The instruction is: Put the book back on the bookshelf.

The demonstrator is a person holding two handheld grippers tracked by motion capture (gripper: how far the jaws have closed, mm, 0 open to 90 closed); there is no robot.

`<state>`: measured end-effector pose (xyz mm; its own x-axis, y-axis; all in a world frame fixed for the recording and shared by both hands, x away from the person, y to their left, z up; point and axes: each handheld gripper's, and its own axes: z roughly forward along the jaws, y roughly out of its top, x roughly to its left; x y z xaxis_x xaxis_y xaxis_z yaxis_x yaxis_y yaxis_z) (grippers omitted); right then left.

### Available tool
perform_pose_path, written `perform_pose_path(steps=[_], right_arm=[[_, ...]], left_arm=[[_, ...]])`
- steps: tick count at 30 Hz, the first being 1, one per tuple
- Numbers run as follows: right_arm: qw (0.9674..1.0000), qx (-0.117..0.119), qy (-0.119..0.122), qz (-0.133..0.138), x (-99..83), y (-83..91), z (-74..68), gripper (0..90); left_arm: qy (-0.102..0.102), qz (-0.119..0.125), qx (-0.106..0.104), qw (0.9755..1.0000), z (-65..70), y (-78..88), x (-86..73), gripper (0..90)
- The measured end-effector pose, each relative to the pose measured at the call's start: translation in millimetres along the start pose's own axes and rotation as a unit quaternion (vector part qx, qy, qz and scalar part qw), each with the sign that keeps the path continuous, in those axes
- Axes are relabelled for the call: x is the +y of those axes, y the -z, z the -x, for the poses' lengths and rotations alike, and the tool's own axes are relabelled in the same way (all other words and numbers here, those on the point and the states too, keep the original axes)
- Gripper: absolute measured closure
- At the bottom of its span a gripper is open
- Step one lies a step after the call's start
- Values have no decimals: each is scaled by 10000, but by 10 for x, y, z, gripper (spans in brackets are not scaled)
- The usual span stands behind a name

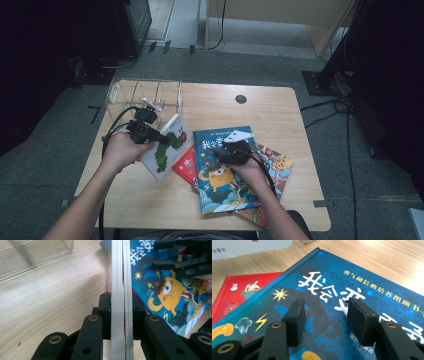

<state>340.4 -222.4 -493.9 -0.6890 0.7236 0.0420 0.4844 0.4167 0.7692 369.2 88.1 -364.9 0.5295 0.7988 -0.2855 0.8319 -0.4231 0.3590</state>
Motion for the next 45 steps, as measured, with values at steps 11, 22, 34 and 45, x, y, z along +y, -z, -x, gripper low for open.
perform_pose_path(steps=[11, 22, 34, 45], right_arm=[[10000, 9, 60, -28, 23, -28, 7, 465], [10000, 1, 69, -26, 22, -30, 2, 463], [10000, 2, 84, -26, 22, -31, 4, 463], [10000, 2, 79, -30, 21, -31, 1, 462]], left_arm=[[729, 42, 365, 9967, -165, 24, 106, 772], [1173, 97, 666, 9908, -223, -24, 353, 771], [1439, 192, 827, 9859, -253, -97, 604, 771], [1709, 293, 1028, 9795, -331, -257, 869, 769]])
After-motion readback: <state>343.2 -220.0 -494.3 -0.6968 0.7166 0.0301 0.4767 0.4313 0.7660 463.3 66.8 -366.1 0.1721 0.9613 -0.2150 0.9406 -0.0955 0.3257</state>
